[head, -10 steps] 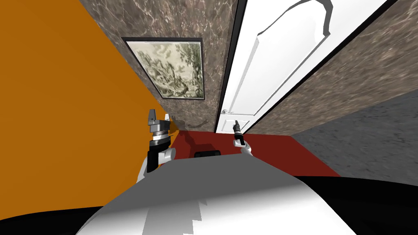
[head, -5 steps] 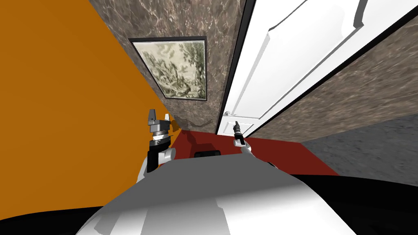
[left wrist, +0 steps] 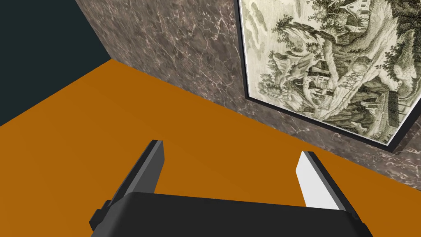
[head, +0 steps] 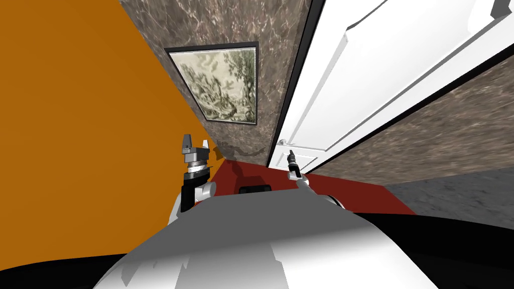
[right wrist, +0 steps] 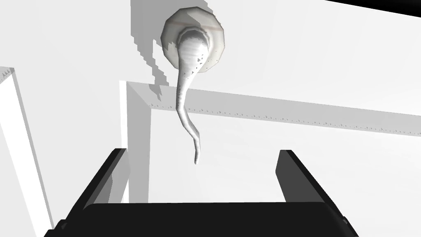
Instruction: Pull the door open
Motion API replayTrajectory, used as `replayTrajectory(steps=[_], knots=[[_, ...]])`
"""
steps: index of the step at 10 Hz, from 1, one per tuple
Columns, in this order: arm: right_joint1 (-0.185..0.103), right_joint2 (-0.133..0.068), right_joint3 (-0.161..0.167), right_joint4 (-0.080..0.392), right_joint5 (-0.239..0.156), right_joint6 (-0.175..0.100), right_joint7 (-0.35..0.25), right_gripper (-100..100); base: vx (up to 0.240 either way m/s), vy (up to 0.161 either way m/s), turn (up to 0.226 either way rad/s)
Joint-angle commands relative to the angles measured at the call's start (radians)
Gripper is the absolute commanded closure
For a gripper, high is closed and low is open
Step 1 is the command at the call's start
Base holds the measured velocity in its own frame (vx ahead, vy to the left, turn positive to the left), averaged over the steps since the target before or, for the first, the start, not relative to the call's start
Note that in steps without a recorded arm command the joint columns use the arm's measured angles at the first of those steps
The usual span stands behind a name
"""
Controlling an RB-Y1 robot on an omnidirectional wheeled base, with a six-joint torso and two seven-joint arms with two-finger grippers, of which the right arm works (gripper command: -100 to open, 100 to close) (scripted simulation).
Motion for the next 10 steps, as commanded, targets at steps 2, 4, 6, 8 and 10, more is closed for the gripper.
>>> replayTrajectory(steps=[2, 4, 6, 8, 10], knots=[[-0.006, -0.001, -0.001, 0.016, -0.001, -0.002, -0.001, -100, 0.039, -0.033, 0.057], [0.002, -0.015, -0.009, 0.026, -0.006, -0.009, -0.011, -100, 0.141, -0.010, 0.080], [0.009, -0.028, -0.017, 0.034, -0.011, -0.016, -0.021, -100, 0.179, -0.026, 0.076], [0.020, -0.047, -0.027, 0.046, -0.017, -0.026, -0.036, -100, 0.186, -0.035, 0.089], [0.029, -0.062, -0.036, 0.056, -0.023, -0.035, -0.047, -100, 0.200, -0.042, 0.114]])
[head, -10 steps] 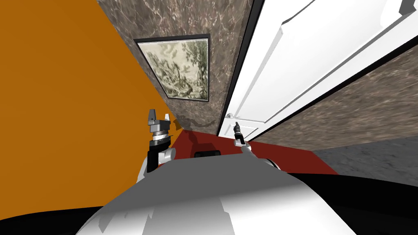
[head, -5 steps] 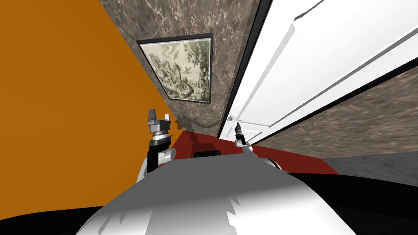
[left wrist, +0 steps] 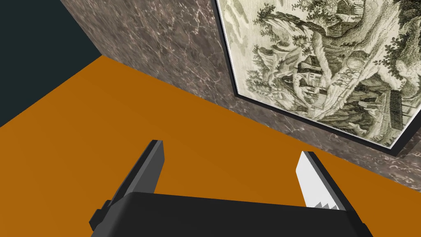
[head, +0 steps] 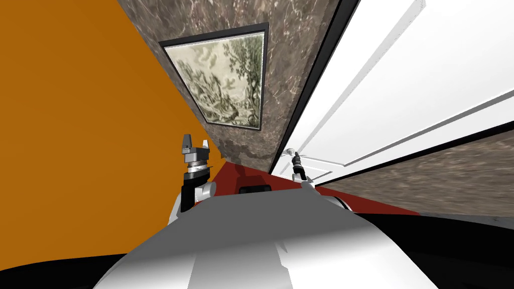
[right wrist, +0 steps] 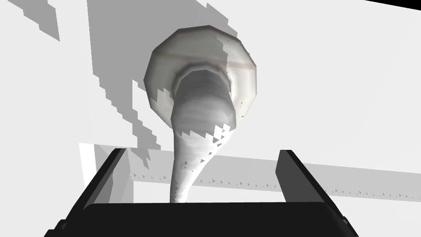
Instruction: Pull the door open
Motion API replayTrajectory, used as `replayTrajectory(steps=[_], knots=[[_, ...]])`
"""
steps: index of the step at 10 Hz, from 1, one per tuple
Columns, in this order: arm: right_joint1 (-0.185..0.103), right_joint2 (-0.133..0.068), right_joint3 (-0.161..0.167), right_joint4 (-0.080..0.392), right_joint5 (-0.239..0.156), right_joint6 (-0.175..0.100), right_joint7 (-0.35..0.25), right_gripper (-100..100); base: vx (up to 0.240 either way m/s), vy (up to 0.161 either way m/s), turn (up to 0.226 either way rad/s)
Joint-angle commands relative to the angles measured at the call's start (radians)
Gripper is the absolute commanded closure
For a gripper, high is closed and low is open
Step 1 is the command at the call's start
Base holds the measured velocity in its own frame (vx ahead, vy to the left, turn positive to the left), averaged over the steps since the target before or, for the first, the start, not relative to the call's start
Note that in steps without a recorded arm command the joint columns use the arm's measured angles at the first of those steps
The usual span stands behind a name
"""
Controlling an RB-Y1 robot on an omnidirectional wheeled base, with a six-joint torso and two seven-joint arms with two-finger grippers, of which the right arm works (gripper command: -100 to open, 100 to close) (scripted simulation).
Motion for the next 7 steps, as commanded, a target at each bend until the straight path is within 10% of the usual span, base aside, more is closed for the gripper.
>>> replayTrajectory(steps=[1, 2, 3, 7], knots=[[0.018, -0.008, -0.007, -0.016, -0.004, 0.005, -0.006, -100, 0.183, -0.055, 0.067], [0.009, -0.006, -0.004, -0.008, -0.003, 0.002, -0.005, -100, 0.077, -0.030, 0.017], [0.009, -0.006, -0.004, -0.008, -0.003, 0.002, -0.005, 100, -0.009, 0.004, -0.011], [0.009, -0.006, -0.004, -0.008, -0.003, 0.002, -0.005, 100, -0.019, 0.006, -0.001]])
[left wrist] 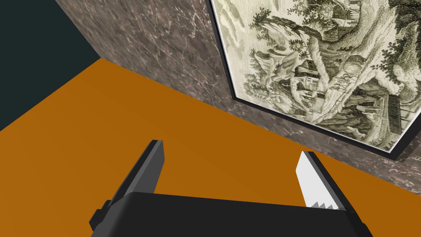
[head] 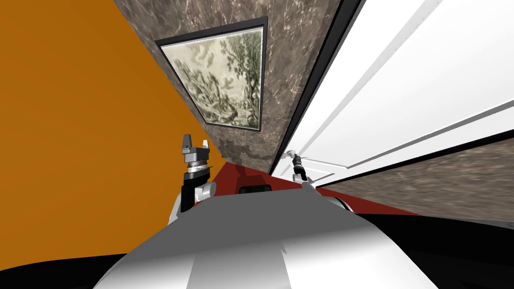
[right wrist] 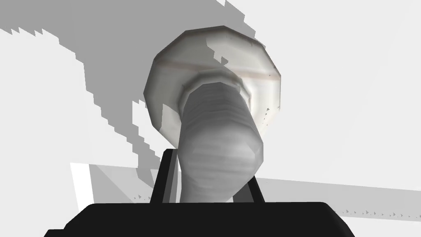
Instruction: Pull the door open
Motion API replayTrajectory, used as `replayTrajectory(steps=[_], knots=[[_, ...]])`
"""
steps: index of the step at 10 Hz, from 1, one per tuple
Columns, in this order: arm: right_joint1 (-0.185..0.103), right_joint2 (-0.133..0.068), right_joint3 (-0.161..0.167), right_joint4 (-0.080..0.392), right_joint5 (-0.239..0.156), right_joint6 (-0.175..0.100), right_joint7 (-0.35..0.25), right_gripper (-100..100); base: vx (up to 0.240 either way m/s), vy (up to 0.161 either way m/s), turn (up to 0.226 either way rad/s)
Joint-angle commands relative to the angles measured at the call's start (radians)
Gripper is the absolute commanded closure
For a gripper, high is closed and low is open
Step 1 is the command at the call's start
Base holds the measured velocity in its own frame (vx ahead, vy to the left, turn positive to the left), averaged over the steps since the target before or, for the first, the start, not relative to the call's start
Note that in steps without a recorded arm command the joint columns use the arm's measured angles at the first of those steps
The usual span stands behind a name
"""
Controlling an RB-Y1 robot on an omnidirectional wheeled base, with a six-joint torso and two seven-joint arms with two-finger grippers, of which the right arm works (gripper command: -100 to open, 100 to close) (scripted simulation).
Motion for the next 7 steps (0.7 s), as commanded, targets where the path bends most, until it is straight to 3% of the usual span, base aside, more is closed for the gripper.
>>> replayTrajectory(steps=[1, 7], knots=[[-0.001, -0.001, 0.000, -0.002, 0.000, -0.002, 0.001, 100, 0.000, 0.000, 0.000], [0.020, -0.031, 0.058, -0.013, 0.025, -0.021, -0.062, 100, -0.194, -0.044, 0.105]])
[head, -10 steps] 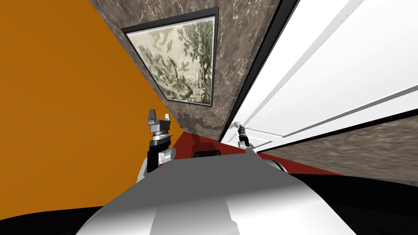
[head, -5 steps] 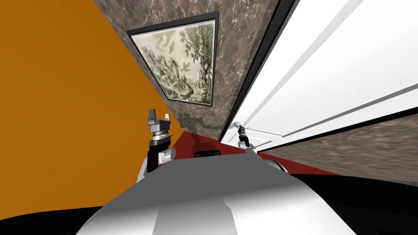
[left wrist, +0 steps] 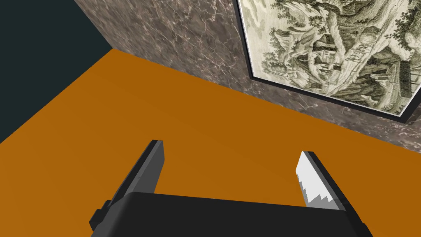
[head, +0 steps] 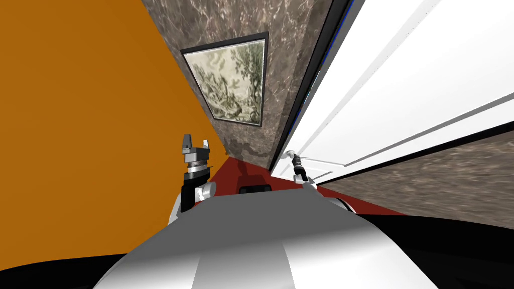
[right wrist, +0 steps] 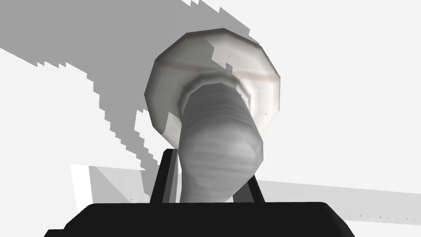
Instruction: Pull the door open
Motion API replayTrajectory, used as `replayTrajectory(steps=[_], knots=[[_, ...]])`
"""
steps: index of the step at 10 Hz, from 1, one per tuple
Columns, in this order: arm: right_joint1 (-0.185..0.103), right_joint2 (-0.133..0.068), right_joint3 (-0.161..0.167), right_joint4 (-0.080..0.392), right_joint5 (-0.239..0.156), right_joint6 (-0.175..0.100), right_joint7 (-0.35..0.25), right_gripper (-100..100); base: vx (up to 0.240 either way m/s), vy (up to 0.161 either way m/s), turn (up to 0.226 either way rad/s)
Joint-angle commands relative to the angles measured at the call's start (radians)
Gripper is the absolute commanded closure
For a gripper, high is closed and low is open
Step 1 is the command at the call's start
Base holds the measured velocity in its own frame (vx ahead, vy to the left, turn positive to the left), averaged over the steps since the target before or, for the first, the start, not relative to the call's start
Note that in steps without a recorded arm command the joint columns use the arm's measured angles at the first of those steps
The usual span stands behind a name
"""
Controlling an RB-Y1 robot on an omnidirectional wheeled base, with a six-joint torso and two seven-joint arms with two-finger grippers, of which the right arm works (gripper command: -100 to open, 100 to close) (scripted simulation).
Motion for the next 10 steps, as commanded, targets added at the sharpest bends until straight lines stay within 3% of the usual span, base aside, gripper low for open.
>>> replayTrajectory(steps=[1, 4, 5, 10], knots=[[0.007, -0.013, 0.020, -0.003, 0.009, -0.010, -0.023, 100, -0.232, -0.059, 0.123], [0.017, -0.029, 0.049, -0.009, 0.022, -0.021, -0.055, 100, -0.234, -0.064, 0.125], [0.015, -0.021, 0.046, -0.007, 0.020, -0.015, -0.049, 100, -0.094, -0.005, 0.031], [0.051, -0.061, 0.110, -0.029, 0.046, -0.057, -0.116, 100, -0.208, -0.045, 0.098]])
